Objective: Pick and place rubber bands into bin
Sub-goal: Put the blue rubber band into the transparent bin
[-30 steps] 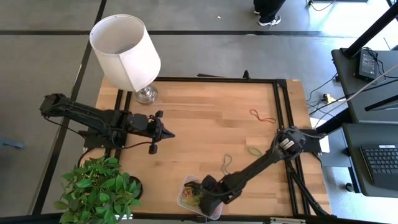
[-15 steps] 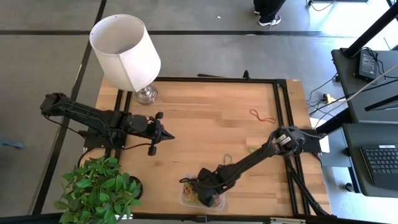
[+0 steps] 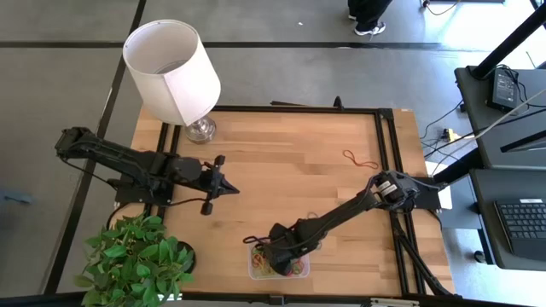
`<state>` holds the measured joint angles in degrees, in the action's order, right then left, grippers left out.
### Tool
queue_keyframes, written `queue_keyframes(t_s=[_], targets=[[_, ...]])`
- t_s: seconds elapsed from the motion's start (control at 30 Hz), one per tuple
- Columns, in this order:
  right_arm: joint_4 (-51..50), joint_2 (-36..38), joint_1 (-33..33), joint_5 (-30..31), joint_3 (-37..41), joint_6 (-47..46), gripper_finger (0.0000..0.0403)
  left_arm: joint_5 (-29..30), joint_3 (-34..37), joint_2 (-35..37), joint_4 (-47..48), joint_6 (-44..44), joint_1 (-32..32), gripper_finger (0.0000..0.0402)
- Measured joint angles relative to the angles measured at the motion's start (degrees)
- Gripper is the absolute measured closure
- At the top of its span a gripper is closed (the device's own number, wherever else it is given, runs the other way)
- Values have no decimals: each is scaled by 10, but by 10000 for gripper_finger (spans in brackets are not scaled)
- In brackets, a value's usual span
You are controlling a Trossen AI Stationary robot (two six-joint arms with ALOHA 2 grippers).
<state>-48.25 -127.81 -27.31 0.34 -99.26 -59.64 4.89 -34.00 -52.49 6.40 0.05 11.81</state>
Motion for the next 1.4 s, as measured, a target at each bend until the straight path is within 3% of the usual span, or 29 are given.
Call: queue_keyframes(t_s=[0.3,0.53,0.63,1.1,1.4], targets=[[2,0,0,0,0,-6,403,51,28,76,-31,48,24,399],[15,1,0,-1,0,-8,403,40,201,181,-265,30,-5,399],[23,1,0,-4,0,-20,403,38,244,213,-327,5,-34,400],[66,1,0,6,0,-46,403,-173,261,251,-255,76,-224,400],[74,1,1,46,0,-46,403,-251,261,254,-237,93,-313,400]])
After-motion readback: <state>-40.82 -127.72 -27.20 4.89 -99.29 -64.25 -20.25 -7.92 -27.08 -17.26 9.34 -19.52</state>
